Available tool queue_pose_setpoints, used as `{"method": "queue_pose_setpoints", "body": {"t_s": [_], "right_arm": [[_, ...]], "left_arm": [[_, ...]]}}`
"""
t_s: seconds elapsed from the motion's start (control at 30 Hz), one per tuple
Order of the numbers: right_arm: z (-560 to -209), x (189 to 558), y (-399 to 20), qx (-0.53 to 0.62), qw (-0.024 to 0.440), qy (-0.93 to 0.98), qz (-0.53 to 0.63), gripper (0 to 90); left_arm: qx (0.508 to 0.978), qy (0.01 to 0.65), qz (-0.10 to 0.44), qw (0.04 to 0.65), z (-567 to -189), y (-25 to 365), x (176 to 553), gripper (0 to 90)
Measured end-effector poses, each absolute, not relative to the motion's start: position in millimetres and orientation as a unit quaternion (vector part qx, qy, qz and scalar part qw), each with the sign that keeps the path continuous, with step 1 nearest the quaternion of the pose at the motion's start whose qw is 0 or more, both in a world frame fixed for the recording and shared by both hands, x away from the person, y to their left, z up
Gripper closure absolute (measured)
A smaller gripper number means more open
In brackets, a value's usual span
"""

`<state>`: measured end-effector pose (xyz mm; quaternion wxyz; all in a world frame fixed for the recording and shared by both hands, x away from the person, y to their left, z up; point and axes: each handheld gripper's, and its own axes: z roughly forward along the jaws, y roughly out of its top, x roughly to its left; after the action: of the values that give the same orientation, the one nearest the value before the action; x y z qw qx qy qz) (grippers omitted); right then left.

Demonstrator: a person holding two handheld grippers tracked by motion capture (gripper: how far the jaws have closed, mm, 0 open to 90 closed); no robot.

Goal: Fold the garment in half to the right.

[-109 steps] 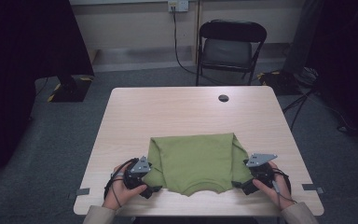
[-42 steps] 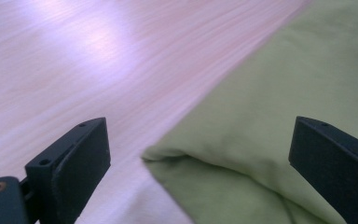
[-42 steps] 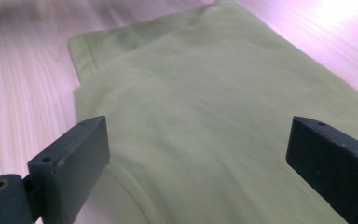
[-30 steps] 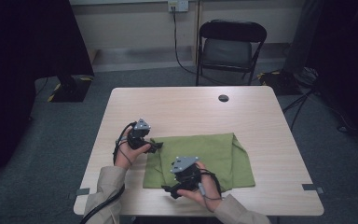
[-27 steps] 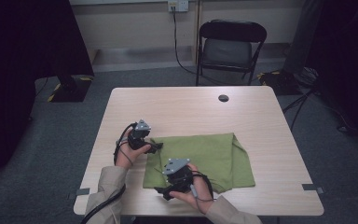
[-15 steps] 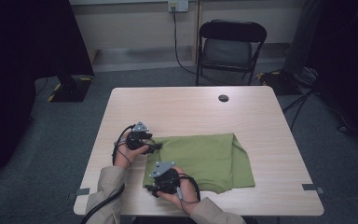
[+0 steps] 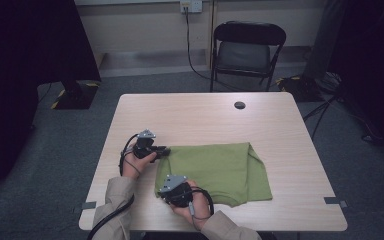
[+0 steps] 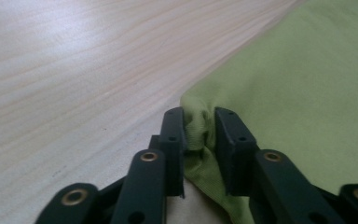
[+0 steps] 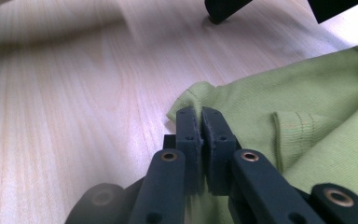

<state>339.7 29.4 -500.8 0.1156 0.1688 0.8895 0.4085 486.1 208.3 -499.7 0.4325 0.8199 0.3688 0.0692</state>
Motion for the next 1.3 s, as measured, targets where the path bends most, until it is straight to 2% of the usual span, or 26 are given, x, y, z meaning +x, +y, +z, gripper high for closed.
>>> {"method": "queue_pose_setpoints", "body": {"t_s": [0.2,0.57,1.0,1.3], "right_arm": [[-490.9,335.9,31.3,0.157,0.119,0.886,0.42,86.4],[-453.2,329.6,48.7,0.131,0.122,0.878,0.444,86.5],[-411.3,317.8,91.3,0.099,0.119,0.863,0.48,86.5],[-389.5,318.5,112.0,0.099,0.118,0.851,0.501,86.4]], "left_arm": [[0.822,0.384,0.07,0.415,-485.0,210.6,482.1,78.5],[0.833,0.398,0.082,0.377,-435.7,235.0,473.8,78.7],[0.846,0.405,0.122,0.325,-380.5,273.7,455.6,79.1],[0.851,0.409,0.15,0.293,-355.5,277.8,455.3,79.5]]}}
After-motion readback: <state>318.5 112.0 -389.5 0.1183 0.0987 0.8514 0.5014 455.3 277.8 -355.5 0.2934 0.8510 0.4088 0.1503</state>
